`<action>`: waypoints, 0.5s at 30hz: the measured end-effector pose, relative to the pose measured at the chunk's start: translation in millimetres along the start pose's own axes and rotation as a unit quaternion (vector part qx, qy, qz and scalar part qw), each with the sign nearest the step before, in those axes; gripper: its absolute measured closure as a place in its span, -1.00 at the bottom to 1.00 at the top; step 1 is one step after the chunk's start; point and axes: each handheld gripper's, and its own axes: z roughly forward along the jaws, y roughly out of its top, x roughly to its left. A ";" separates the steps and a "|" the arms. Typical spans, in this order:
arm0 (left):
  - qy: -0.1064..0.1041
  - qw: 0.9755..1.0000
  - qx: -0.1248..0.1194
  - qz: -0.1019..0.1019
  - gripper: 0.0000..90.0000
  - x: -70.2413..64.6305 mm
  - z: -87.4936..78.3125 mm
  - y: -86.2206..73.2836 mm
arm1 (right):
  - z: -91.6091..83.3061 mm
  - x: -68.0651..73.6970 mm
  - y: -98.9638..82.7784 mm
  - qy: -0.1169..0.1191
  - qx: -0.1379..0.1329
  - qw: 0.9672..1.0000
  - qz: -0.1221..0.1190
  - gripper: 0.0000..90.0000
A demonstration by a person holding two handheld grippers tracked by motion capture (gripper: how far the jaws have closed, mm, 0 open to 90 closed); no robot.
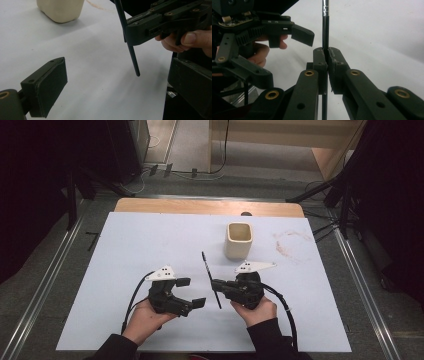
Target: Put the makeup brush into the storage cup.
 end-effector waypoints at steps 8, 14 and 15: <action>0.001 1.000 0.002 -0.006 -0.94 -2.7 10.4 0.0 | 2.3 4.5 0.4 -0.006 -0.018 1.000 0.002 0.92; 0.004 1.000 -0.002 -0.010 -0.94 -3.3 14.2 1.0 | 5.1 6.6 2.2 -0.006 -0.028 1.000 0.009 0.92; 0.004 1.000 -0.002 -0.012 -0.94 -3.5 14.5 1.0 | 5.8 7.0 2.4 -0.006 -0.029 1.000 0.008 0.92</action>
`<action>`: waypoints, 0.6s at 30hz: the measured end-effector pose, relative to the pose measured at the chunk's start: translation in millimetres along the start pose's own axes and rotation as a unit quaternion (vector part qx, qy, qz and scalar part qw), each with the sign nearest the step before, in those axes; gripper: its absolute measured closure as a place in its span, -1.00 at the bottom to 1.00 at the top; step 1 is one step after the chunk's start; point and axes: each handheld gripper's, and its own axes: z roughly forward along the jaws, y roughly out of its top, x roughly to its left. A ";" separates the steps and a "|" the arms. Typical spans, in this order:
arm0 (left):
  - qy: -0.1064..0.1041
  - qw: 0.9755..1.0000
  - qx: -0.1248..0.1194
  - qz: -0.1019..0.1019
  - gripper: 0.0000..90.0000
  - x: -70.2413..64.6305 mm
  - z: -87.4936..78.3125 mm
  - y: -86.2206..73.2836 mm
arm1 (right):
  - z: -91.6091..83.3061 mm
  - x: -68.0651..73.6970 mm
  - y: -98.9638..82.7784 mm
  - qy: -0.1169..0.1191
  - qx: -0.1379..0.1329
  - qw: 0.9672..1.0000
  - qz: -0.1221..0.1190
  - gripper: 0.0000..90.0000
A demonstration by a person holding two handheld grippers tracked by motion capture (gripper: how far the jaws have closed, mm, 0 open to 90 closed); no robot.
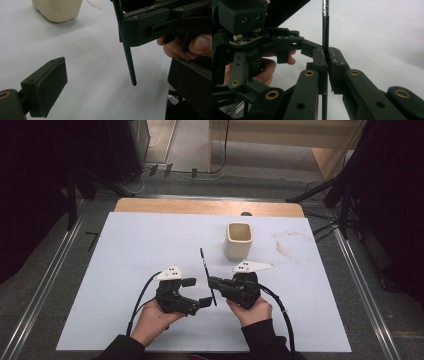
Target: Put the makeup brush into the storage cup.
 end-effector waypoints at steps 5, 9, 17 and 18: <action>-0.007 1.000 0.003 -0.001 -0.64 -0.5 1.0 0.2 | 2.8 1.7 0.5 0.002 -0.007 1.000 0.006 0.92; -0.006 1.000 0.007 -0.009 -0.49 -2.4 2.0 0.5 | 3.2 3.1 1.5 0.003 -0.014 1.000 0.010 0.92; 0.003 1.000 0.004 -0.015 -0.11 -6.3 1.3 2.5 | 4.8 5.9 1.3 0.007 -0.021 1.000 0.015 0.92; -0.001 1.000 0.006 -0.024 -0.09 -6.5 1.0 3.0 | 4.7 6.1 1.3 0.008 -0.021 1.000 0.016 0.92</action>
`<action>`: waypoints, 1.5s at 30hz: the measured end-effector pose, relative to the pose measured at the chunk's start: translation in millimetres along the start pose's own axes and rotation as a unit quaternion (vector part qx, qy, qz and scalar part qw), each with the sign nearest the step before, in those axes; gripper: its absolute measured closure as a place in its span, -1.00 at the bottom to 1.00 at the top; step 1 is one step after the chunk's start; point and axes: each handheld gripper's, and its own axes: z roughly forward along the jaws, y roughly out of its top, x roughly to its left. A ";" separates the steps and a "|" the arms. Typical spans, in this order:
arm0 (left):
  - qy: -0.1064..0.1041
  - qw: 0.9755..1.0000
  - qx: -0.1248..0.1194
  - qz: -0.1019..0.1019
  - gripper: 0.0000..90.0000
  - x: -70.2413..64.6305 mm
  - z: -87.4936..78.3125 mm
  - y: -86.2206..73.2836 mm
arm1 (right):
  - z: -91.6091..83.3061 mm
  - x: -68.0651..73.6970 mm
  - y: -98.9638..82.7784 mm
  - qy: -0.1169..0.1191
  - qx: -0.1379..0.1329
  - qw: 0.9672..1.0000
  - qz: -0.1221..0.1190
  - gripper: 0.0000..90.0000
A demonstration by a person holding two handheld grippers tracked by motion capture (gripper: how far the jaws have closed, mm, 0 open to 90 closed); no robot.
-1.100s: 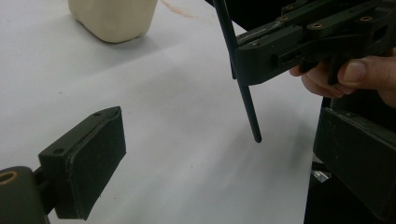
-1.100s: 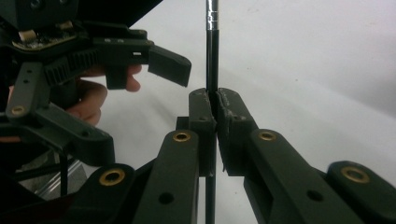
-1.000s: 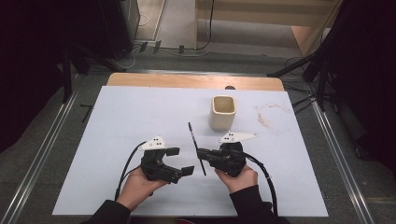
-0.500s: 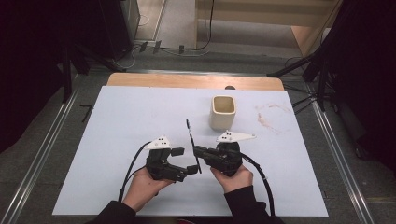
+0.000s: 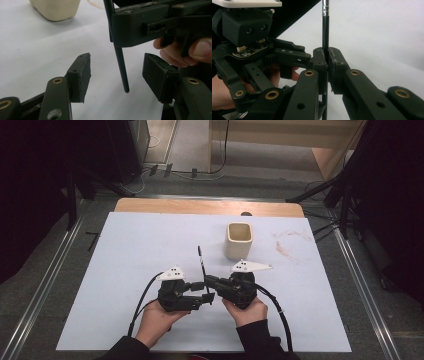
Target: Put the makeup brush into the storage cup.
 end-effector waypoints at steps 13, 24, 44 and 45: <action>-0.008 0.999 0.011 -0.049 0.69 3.6 -1.7 2.6 | 0.9 3.4 -1.9 0.004 -0.011 1.000 0.007 0.92; -0.004 0.999 0.014 -0.049 0.89 2.6 -1.9 3.4 | 2.4 3.7 -5.1 0.004 -0.010 1.000 0.012 0.92; -0.004 0.999 0.028 -0.041 0.89 4.3 -2.8 5.4 | -13.9 -1.4 1.5 0.030 -0.051 0.998 -0.031 -0.17; -0.005 0.999 0.030 -0.039 0.89 4.5 -2.6 5.3 | -14.7 -2.1 1.9 0.030 -0.047 0.998 -0.033 -0.24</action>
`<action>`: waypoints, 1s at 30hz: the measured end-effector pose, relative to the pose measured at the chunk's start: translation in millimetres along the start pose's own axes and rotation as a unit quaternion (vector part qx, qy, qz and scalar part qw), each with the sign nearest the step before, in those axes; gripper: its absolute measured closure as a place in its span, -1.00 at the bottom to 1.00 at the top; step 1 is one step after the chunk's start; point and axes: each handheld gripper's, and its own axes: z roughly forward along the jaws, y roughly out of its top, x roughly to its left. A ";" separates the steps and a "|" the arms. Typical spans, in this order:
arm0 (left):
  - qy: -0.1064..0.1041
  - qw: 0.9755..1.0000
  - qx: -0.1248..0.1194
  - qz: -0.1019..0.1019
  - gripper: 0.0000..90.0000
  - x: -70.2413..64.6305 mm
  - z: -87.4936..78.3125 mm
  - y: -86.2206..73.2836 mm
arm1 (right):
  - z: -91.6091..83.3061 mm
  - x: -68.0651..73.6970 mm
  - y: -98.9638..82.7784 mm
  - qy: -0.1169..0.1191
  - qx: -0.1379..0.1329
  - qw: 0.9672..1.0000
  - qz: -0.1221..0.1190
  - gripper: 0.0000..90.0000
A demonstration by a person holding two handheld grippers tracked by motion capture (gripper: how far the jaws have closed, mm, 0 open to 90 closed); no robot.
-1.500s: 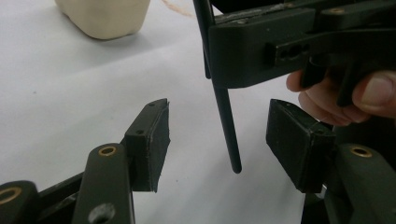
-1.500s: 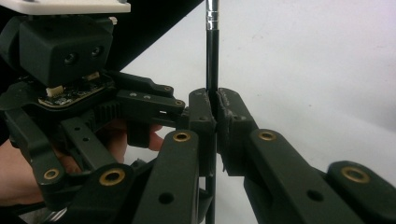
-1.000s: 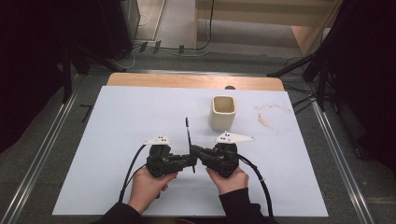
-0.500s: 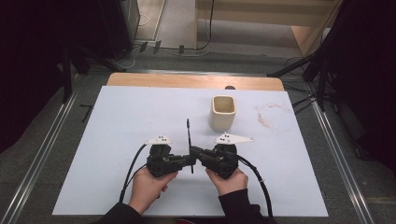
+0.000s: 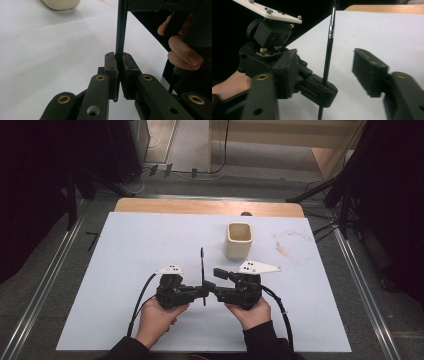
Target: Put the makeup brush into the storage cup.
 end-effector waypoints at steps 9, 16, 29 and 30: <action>-0.013 0.999 0.028 0.013 0.89 1.6 3.2 -0.4 | -1.8 -6.7 -0.5 0.030 0.011 0.999 -0.012 -0.45; -0.031 0.998 0.046 0.028 0.89 0.6 0.9 0.8 | -2.2 -12.1 -3.3 0.077 0.008 0.997 -0.008 -0.43; -0.091 0.993 0.065 0.039 0.89 1.0 1.7 1.4 | 7.2 -22.3 -11.9 0.128 0.004 0.991 0.031 -0.23; -0.094 0.993 0.063 0.040 0.89 0.6 2.2 1.2 | 7.7 -22.8 -12.6 0.131 0.005 0.991 0.035 -0.20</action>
